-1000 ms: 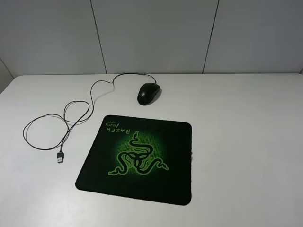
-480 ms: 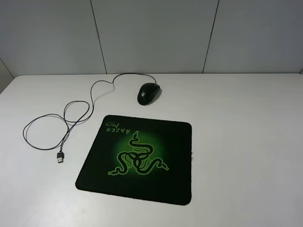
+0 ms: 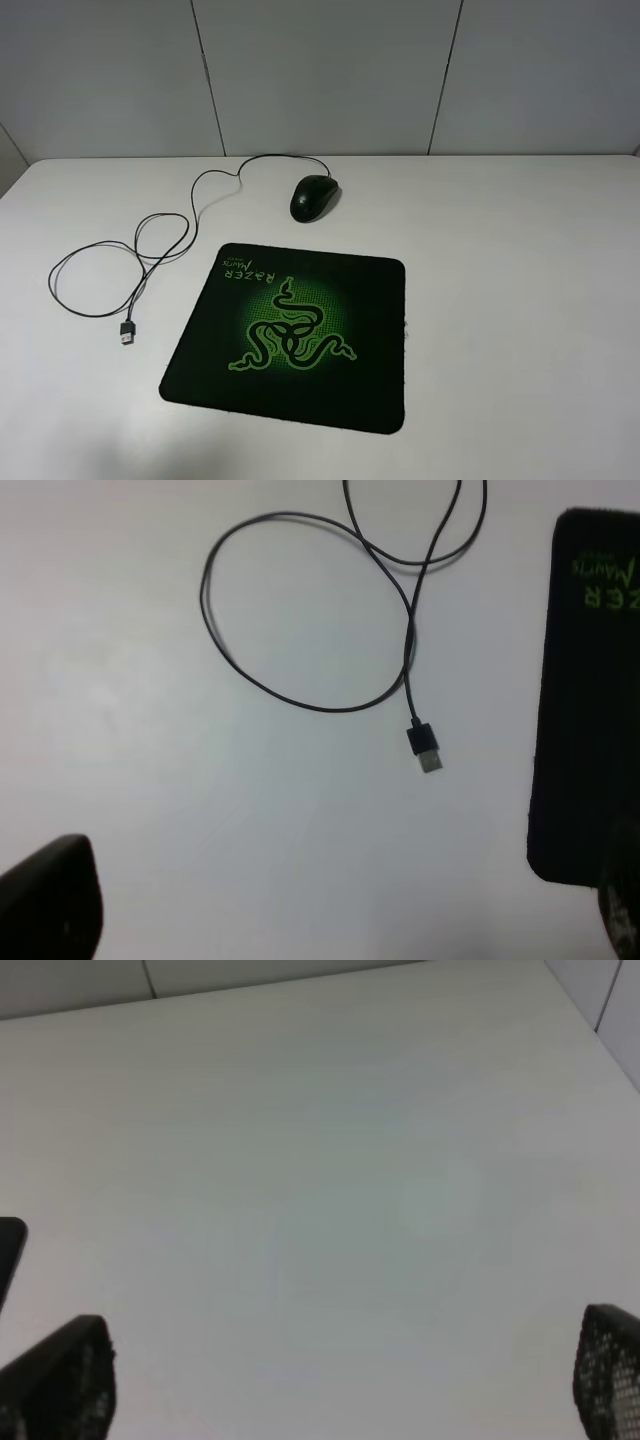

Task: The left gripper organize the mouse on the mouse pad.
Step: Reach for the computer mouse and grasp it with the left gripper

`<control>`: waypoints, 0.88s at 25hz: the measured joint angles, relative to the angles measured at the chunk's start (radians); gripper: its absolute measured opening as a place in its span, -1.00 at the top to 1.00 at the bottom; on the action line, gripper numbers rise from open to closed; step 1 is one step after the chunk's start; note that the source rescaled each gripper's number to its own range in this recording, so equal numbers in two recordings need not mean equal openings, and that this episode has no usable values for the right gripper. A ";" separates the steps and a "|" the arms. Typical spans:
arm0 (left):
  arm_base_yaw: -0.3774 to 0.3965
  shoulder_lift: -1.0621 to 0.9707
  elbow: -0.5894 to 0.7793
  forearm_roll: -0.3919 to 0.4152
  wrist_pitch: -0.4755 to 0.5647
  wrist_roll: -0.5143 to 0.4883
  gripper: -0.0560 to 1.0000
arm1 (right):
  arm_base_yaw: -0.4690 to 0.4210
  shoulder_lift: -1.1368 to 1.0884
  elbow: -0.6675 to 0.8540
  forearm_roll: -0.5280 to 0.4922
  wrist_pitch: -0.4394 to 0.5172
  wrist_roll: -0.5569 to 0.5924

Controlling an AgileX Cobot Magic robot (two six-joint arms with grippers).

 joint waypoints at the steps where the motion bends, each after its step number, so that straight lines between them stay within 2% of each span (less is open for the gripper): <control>1: 0.000 0.047 -0.022 -0.006 -0.002 0.007 -1.00 | 0.000 0.000 0.000 0.000 0.000 0.000; 6: -0.021 0.272 -0.138 -0.030 -0.028 0.041 -1.00 | 0.000 0.000 0.000 0.000 0.000 0.000; 22: -0.298 0.991 -0.701 -0.028 -0.007 0.049 -1.00 | 0.000 0.000 0.000 0.000 0.000 0.000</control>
